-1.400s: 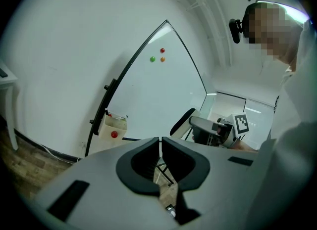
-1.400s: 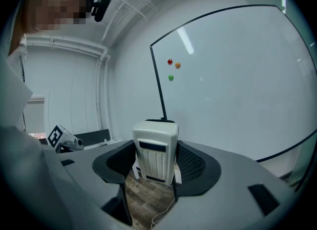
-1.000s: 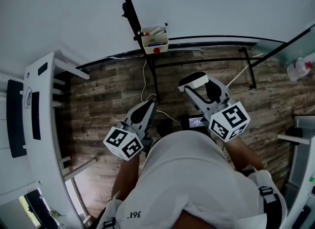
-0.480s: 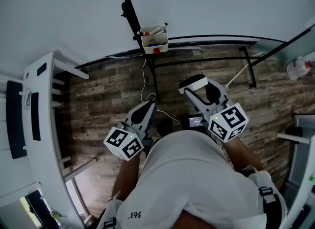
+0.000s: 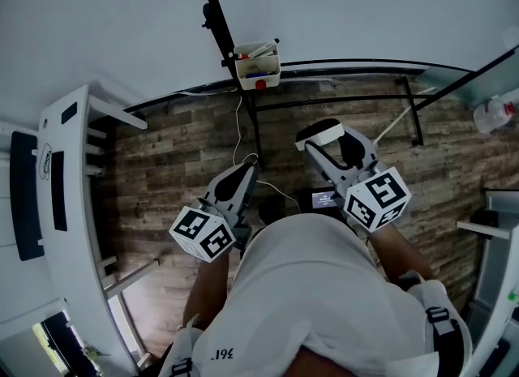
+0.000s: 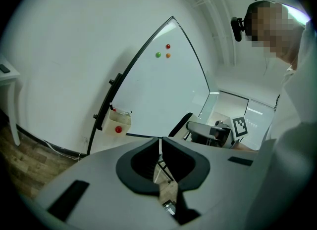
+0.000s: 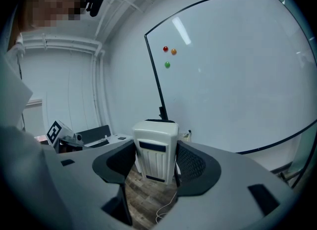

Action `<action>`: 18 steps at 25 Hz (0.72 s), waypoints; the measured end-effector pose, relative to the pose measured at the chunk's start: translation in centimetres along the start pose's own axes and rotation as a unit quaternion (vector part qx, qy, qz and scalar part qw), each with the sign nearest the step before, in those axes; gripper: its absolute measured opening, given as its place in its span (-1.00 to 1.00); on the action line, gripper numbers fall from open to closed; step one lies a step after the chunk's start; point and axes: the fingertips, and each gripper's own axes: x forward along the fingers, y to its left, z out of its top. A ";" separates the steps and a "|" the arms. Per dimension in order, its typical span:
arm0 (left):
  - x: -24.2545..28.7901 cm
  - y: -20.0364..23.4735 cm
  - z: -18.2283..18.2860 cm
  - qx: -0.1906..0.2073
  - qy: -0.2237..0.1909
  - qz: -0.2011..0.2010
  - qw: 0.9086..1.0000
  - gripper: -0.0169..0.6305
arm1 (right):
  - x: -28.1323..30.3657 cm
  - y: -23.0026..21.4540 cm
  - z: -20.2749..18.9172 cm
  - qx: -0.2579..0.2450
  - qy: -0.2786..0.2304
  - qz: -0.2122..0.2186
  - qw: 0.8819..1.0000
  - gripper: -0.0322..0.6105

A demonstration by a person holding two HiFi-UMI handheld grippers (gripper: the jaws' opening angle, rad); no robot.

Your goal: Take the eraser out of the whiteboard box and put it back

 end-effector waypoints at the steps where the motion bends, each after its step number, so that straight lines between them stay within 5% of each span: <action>1: 0.1 0.1 0.1 0.001 0.000 0.000 1.000 -0.91 | 0.1 -0.1 0.1 -0.001 -0.001 -0.001 1.000 -0.06; 18: 2.0 3.4 2.4 0.033 -0.016 0.018 0.999 -0.91 | 2.4 -2.5 2.7 -0.030 -0.016 -0.013 0.999 -0.06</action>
